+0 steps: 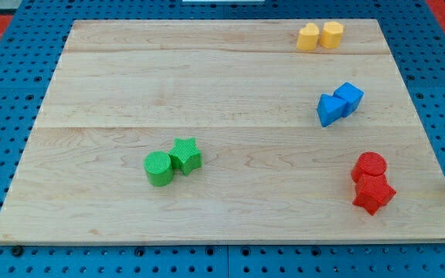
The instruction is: Move the red circle to the top left of the board
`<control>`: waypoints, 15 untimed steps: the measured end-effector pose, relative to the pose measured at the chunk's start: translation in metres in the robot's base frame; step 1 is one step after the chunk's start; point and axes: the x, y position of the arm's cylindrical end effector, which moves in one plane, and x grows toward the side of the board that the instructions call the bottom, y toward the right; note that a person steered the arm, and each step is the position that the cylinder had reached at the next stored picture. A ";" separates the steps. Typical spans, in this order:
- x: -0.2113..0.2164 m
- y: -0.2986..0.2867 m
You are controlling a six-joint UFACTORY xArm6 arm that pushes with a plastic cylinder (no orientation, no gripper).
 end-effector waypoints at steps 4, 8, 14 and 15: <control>-0.045 -0.090; -0.076 -0.174; -0.158 -0.297; -0.137 -0.324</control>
